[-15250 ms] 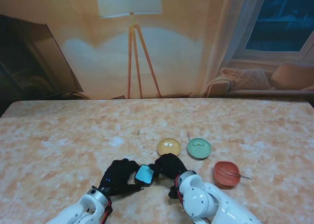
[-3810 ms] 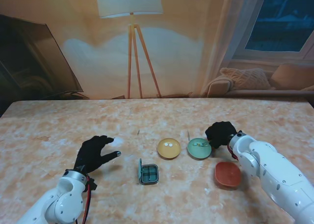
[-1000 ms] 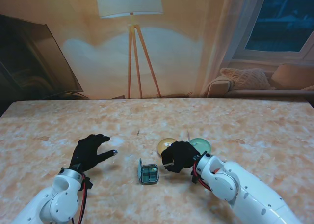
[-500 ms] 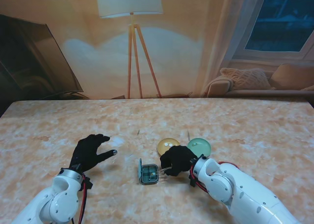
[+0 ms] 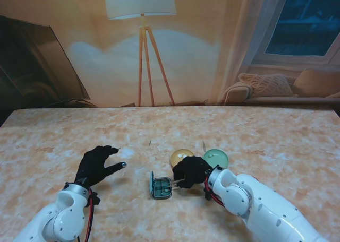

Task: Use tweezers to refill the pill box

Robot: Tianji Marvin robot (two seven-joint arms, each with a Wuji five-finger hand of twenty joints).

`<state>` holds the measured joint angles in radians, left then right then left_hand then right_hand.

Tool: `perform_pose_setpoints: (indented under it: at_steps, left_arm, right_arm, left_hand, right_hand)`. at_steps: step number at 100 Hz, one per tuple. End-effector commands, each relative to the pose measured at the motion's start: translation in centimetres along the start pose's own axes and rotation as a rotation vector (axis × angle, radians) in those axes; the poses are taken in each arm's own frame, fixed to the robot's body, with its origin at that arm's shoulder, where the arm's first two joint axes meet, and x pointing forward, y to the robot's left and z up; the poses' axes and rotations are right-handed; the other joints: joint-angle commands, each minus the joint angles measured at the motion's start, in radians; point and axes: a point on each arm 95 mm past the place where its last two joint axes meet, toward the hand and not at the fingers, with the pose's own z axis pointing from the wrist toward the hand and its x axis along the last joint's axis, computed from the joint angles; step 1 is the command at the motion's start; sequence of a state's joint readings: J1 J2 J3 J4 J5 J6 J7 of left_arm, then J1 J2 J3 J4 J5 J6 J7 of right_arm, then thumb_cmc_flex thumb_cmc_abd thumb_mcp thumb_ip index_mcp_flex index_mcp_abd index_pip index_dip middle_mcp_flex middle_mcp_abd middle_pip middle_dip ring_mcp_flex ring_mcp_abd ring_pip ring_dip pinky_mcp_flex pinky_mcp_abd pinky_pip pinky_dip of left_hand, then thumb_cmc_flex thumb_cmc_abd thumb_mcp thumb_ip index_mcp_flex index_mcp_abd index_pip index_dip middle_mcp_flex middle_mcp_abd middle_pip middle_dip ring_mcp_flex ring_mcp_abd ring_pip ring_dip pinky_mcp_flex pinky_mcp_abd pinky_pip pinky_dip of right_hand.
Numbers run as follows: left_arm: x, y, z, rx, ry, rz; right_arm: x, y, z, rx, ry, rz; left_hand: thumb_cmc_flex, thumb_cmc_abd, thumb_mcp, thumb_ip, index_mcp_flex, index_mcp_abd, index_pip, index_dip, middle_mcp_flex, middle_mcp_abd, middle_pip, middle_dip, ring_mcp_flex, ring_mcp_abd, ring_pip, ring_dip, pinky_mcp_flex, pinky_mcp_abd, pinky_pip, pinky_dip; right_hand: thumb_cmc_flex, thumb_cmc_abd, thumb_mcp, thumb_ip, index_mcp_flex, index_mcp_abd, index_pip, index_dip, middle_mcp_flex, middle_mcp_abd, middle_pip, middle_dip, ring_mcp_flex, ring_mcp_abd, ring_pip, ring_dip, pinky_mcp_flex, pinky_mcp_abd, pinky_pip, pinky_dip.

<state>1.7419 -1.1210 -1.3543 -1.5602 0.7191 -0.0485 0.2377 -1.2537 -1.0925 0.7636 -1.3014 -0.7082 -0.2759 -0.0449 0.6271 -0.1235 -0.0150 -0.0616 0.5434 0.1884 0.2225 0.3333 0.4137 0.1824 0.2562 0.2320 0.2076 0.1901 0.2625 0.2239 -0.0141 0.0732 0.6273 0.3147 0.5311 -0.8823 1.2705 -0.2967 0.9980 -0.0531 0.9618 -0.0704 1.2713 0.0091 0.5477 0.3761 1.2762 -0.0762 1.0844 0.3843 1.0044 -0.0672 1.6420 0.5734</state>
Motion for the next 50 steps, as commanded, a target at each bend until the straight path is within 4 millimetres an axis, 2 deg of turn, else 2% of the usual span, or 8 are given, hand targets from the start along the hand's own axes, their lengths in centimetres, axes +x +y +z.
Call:
perform_pose_setpoints:
  at_steps: [1, 23, 50]
  left_arm:
    - [0.0, 0.3, -0.2, -0.016, -0.003, -0.008]
    - [0.0, 0.3, -0.3, -0.019, -0.005, -0.01]
    - [0.0, 0.3, -0.2, -0.022, -0.004, -0.011]
  right_arm:
    - [0.3, -0.5, 0.2, 0.017, 0.005, 0.009]
    - [0.2, -0.1, 0.2, -0.01, 0.003, 0.011]
    - [-1.2, 2.3, -1.3, -0.049, -0.057, -0.039]
  left_hand:
    - [0.015, 0.041, -0.012, 0.015, 0.014, -0.002, 0.004, -0.003, 0.014, -0.016, -0.008, 0.006, 0.006, -0.011, 0.005, 0.005, -0.001, -0.053, 0.0, 0.005]
    - [0.011, 0.041, -0.014, 0.014, 0.013, 0.001, 0.003, -0.005, 0.015, -0.015, -0.007, 0.005, 0.006, -0.01, 0.006, 0.005, -0.001, -0.052, 0.002, 0.006]
    - [0.006, 0.046, -0.014, 0.014, 0.015, 0.0, 0.003, -0.006, 0.015, -0.014, -0.008, 0.004, 0.006, -0.011, 0.005, 0.005, 0.0, -0.054, 0.002, 0.007]
  right_hand:
    - [0.049, 0.032, 0.034, -0.008, 0.017, -0.039, 0.028, 0.003, 0.013, 0.13, -0.004, 0.019, -0.015, 0.087, 0.004, -0.016, 0.001, -0.229, 0.01, 0.008]
    - [0.058, 0.036, 0.037, -0.009, 0.036, -0.043, 0.039, 0.004, 0.029, 0.133, 0.009, 0.023, 0.001, 0.085, 0.018, -0.006, 0.012, -0.237, 0.023, 0.018]
    - [0.061, 0.035, 0.039, -0.01, 0.043, -0.037, 0.046, 0.003, 0.038, 0.14, 0.018, 0.025, 0.016, 0.078, 0.029, -0.001, 0.033, -0.248, 0.032, 0.022]
